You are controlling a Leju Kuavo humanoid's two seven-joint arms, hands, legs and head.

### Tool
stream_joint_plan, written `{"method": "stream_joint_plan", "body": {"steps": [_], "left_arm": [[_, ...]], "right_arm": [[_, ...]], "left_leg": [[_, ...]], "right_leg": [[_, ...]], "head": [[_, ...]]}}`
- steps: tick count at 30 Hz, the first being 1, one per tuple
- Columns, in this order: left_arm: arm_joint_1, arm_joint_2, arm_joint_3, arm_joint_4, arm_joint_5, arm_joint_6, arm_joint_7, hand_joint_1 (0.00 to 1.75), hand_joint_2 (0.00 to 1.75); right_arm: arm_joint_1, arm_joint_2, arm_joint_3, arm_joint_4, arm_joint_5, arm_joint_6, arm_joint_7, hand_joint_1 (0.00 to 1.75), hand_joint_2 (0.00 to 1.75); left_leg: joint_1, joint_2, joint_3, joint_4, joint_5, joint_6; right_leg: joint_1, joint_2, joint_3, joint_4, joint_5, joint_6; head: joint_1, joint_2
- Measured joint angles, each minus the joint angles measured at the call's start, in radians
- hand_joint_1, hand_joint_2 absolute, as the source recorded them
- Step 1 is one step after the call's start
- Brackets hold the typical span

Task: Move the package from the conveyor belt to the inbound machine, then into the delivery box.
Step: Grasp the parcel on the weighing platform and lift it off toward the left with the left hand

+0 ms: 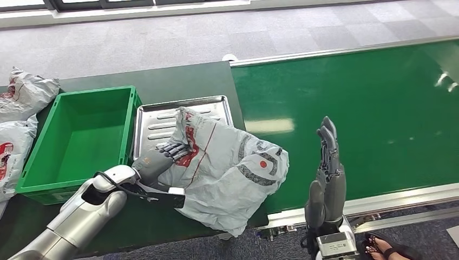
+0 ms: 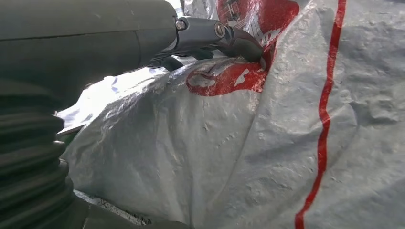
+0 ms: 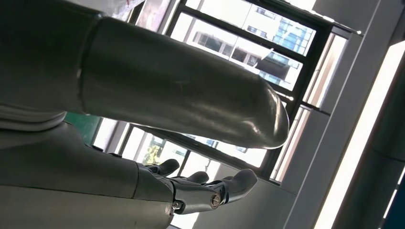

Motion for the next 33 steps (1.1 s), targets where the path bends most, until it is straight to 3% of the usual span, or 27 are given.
{"method": "stream_joint_plan", "body": {"steps": [1, 2, 5, 6, 13, 18, 23, 33], "left_arm": [[-0.017, -0.007, -0.03, 0.022, 0.011, -0.001, 0.0, 0.04, 1.75], [-0.03, -0.015, -0.055, 0.042, 0.02, 0.0, -0.001, 0.23, 1.75], [-0.058, -0.036, -0.11, 0.092, 0.035, 0.015, 0.002, 1.49, 1.75], [-0.065, -0.042, -0.123, 0.104, 0.036, 0.025, 0.004, 1.75, 1.75], [-0.1, -0.068, -0.162, 0.135, 0.076, 0.102, 0.026, 1.75, 1.75], [-0.092, -0.061, -0.161, 0.076, 0.118, 0.135, 0.042, 1.75, 1.75], [-0.045, -0.025, -0.133, -0.059, 0.157, 0.175, 0.058, 1.75, 1.75], [0.081, 0.085, 0.016, -0.377, 0.176, 0.25, 0.053, 1.75, 1.75]], "right_arm": [[-0.001, 0.0, 0.002, 0.001, 0.003, 0.0, 0.002, 0.0, 0.0], [-0.002, 0.0, 0.003, 0.002, 0.005, 0.0, 0.005, 0.0, 0.0], [-0.003, 0.0, 0.004, 0.003, 0.012, 0.0, 0.015, 0.0, 0.0], [-0.003, 0.0, 0.004, 0.003, 0.015, -0.001, 0.017, 0.0, 0.0], [0.022, -0.001, 0.003, -0.005, 0.037, 0.004, 0.027, 0.0, 0.0], [0.055, -0.001, -0.008, -0.024, 0.057, 0.013, 0.028, 0.0, 0.0], [0.09, -0.001, -0.027, -0.051, 0.063, 0.02, 0.026, 0.0, 0.0], [0.122, -0.002, -0.048, -0.071, 0.047, 0.009, 0.012, 0.0, 0.0]], "left_leg": [[0.0, 0.0, 0.0, 0.0, 0.0, 0.0], [0.0, 0.0, 0.0, 0.0, 0.0, 0.0], [0.0, -0.001, 0.0, 0.0, 0.0, 0.0], [0.0, -0.001, 0.001, 0.0, 0.0, 0.0], [0.0, -0.002, 0.002, 0.0, 0.0, 0.001], [0.0, -0.002, 0.001, 0.0, 0.0, 0.001], [0.0, -0.001, -0.001, 0.0, 0.0, 0.001], [0.0, -0.001, -0.003, 0.0, 0.0, 0.001]], "right_leg": [[0.0, 0.0, 0.0, 0.0, 0.0, 0.0], [0.0, 0.0, 0.0, 0.0, 0.0, 0.0], [0.0, -0.001, 0.001, 0.0, 0.0, 0.0], [0.0, -0.001, 0.001, 0.0, 0.0, 0.0], [0.0, -0.002, 0.003, 0.0, 0.0, 0.0], [0.0, -0.002, 0.003, 0.0, 0.0, 0.0], [0.0, -0.001, 0.0, 0.0, 0.0, 0.0], [0.0, -0.001, -0.002, 0.0, -0.001, 0.001]], "head": [[0.0, 0.0], [0.0, 0.0], [0.0, 0.0], [0.0, 0.0], [0.0, 0.0], [0.0, 0.0], [0.0, 0.0], [0.0, 0.0]]}}
